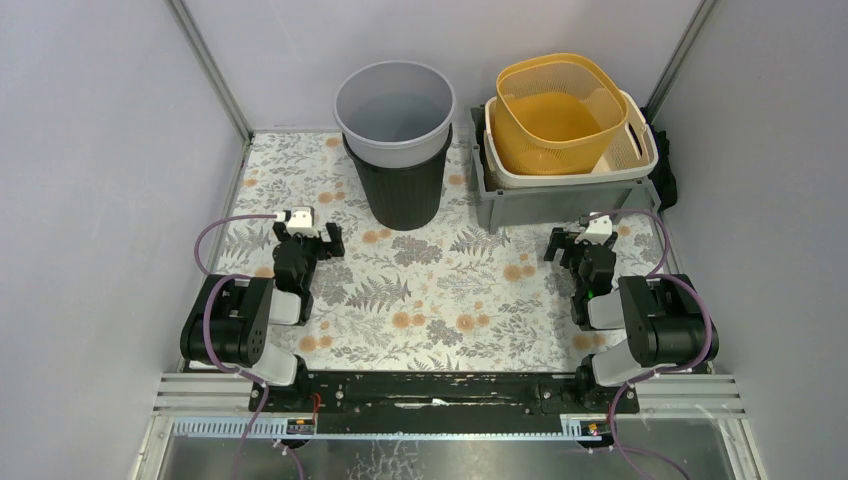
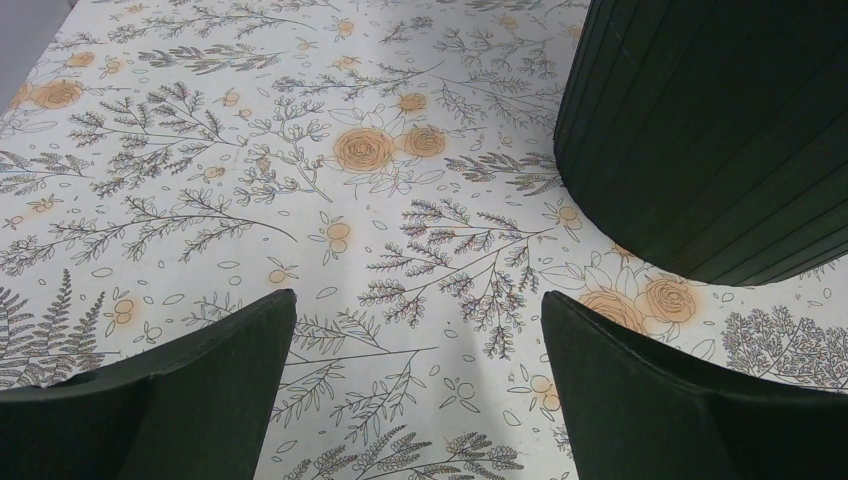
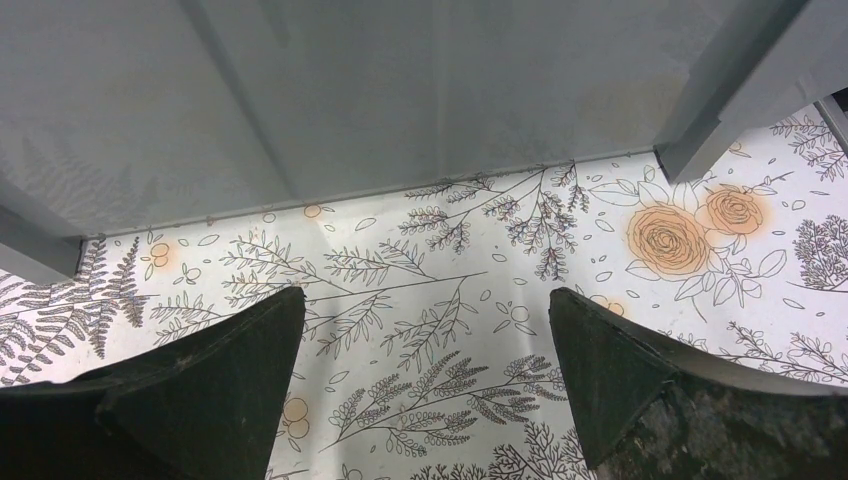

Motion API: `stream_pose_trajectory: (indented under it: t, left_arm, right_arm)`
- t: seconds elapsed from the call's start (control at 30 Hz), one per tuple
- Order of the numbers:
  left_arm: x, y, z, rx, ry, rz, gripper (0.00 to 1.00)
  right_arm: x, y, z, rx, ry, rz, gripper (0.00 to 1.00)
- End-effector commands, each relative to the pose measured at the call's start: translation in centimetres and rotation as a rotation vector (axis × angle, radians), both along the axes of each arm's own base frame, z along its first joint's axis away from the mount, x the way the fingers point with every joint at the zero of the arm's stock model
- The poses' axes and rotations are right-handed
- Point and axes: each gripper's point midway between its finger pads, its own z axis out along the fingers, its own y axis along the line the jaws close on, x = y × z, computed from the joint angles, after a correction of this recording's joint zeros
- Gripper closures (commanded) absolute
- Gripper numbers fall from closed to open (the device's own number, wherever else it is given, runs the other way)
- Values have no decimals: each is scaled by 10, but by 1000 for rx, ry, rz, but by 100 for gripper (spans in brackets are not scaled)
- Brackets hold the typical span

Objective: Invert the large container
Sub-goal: Move the container to the center of the board.

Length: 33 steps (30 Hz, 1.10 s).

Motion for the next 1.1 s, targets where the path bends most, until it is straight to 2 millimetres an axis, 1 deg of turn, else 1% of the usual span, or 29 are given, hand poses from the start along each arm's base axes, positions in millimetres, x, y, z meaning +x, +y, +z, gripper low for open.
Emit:
stream_pose_trajectory:
  t: [0.0,1.07]
  left_arm:
    - [8,3,11,3,-39,4,0]
    - [8,2,10,2,-33,-1,0]
  right_arm:
    - [11,2,16,5,-59,5,1]
    - [11,1,17,5,-61,5,1]
